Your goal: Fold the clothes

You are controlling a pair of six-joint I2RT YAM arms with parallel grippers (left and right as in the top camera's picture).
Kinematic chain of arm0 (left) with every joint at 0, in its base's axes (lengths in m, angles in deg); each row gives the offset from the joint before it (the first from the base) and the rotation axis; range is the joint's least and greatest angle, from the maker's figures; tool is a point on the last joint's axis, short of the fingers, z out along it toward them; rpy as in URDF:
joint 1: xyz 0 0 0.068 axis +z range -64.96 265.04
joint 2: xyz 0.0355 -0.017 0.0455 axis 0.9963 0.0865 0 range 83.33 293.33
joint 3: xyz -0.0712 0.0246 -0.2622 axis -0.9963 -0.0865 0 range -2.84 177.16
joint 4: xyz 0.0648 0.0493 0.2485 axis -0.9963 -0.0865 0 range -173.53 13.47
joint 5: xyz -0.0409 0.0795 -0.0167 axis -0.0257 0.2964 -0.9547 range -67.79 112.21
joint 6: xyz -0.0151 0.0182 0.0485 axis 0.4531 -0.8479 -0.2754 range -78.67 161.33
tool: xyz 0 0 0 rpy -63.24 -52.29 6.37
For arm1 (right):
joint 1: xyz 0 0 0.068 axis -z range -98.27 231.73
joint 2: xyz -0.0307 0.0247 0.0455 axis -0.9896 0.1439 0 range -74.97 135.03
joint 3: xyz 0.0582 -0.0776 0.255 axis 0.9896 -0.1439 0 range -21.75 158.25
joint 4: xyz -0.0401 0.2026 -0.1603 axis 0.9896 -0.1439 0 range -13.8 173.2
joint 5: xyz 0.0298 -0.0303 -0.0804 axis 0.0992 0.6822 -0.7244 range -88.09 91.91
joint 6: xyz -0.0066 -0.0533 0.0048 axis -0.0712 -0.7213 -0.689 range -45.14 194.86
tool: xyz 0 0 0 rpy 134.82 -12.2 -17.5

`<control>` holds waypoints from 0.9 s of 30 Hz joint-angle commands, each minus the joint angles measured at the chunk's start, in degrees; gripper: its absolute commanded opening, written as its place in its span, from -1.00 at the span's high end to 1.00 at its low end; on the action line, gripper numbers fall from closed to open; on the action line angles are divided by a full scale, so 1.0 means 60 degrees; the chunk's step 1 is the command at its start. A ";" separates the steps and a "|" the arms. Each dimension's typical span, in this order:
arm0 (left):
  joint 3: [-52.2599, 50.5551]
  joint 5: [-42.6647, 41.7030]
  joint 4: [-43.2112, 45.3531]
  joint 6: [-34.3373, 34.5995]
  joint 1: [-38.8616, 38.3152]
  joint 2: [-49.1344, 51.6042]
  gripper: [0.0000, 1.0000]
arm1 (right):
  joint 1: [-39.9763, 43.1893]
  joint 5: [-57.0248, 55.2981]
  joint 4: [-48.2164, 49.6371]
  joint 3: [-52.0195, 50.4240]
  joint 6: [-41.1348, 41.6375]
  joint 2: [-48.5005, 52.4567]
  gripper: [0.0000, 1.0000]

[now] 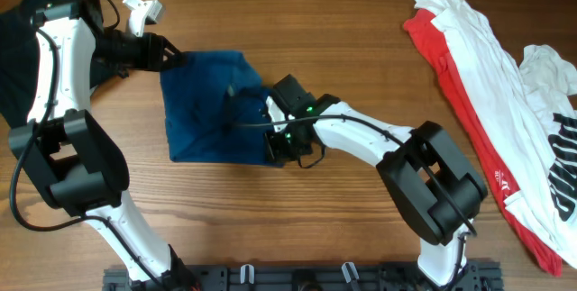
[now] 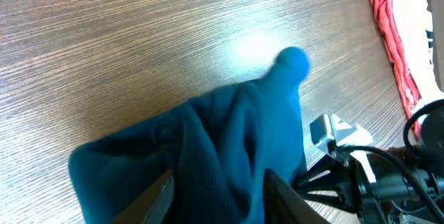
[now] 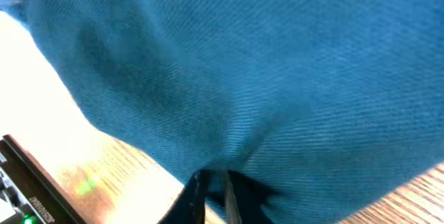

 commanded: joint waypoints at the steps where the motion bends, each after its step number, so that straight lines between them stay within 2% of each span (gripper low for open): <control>1: 0.0058 -0.0189 -0.0004 0.0058 -0.0018 -0.0288 0.22 | 0.0073 -0.1596 0.0514 -0.0127 -0.0095 -0.0761 0.68; 2: 0.0058 -0.0189 -0.0007 0.0058 -0.0018 -0.0288 0.22 | 0.0157 -0.1912 0.0772 -0.0127 -0.0164 -0.1013 0.65; 4: 0.0058 -0.0193 -0.0004 0.0058 -0.0018 -0.0288 0.22 | 0.0379 -0.2401 0.1264 -0.0127 -0.0237 -0.1483 0.14; 5: 0.0058 -0.0193 -0.0004 0.0058 -0.0018 -0.0288 0.23 | 0.0576 -0.2543 0.1665 -0.0127 -0.0433 -0.1774 -0.01; 9: 0.0062 -0.0189 0.0000 0.0058 -0.0018 -0.0288 0.23 | 0.1355 -0.2386 0.2896 -0.0127 -0.0965 -0.2215 -0.28; 12: 0.0058 -0.0189 0.0004 0.0058 -0.0018 -0.0288 0.23 | 0.1938 -0.1104 0.3716 -0.0131 -0.2065 -0.2087 -0.58; 15: 0.0062 -0.0189 0.0018 0.0058 -0.0018 -0.0288 0.23 | 0.2259 0.0423 0.4411 -0.0142 -0.3850 -0.1701 -0.68; 18: 0.0058 -0.0189 0.0033 0.0058 -0.0022 -0.0288 0.23 | 0.2255 0.0656 0.4987 -0.0142 -0.5151 -0.1104 -0.87; 20: 0.0058 -0.0189 0.0033 0.0058 -0.0018 -0.0288 0.23 | 0.2259 0.1483 0.5472 -0.0142 -0.5858 -0.0637 -0.87; 27: 0.0058 -0.0189 0.0033 0.0062 -0.0127 -0.0288 0.23 | 0.2255 0.2911 0.7151 -0.0138 -0.5122 0.0670 -0.89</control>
